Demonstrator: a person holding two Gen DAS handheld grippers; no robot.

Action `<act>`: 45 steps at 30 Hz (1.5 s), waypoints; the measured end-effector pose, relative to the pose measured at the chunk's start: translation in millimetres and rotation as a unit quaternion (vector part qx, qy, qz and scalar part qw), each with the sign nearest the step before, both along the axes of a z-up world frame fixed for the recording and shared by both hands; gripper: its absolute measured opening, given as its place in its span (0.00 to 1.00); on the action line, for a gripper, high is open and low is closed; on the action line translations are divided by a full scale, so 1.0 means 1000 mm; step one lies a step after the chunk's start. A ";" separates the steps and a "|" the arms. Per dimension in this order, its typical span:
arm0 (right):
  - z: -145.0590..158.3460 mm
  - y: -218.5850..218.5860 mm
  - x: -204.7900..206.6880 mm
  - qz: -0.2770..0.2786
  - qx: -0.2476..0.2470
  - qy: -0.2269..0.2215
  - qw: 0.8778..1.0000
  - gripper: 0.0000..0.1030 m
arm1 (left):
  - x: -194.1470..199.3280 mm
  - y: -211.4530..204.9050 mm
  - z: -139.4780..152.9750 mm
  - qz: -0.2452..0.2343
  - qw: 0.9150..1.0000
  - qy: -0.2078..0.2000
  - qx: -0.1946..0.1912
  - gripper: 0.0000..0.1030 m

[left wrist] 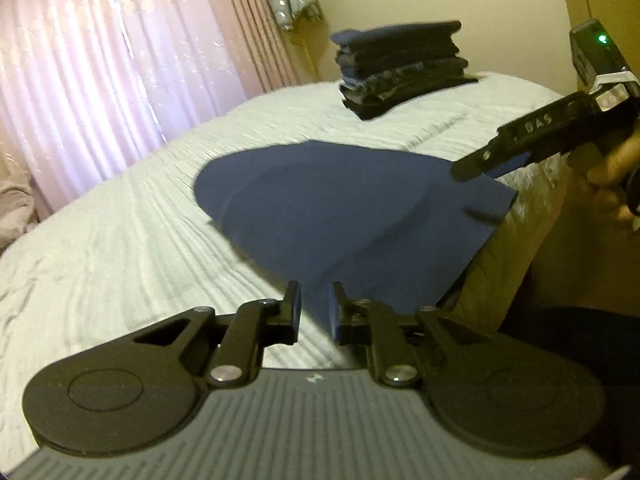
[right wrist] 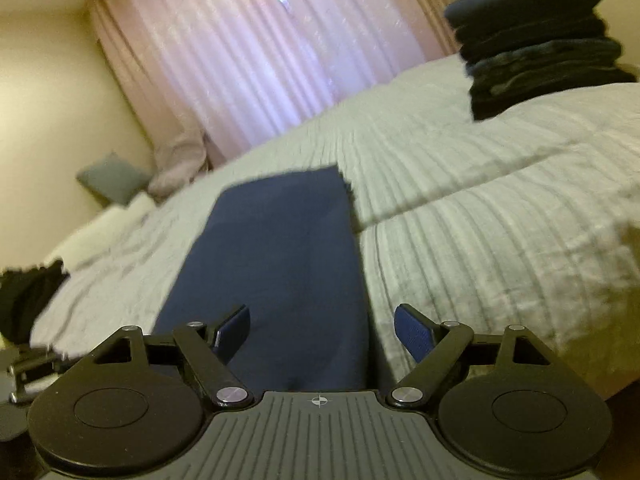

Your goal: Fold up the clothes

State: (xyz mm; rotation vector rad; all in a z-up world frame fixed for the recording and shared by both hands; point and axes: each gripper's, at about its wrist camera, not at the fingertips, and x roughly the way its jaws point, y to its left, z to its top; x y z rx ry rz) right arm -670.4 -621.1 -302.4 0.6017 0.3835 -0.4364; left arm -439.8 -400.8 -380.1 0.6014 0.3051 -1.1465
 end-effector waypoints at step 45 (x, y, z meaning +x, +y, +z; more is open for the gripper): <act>0.071 -0.004 0.089 0.185 -0.178 0.186 0.948 0.80 | 0.104 -0.028 0.022 0.093 0.962 0.249 -0.068 0.44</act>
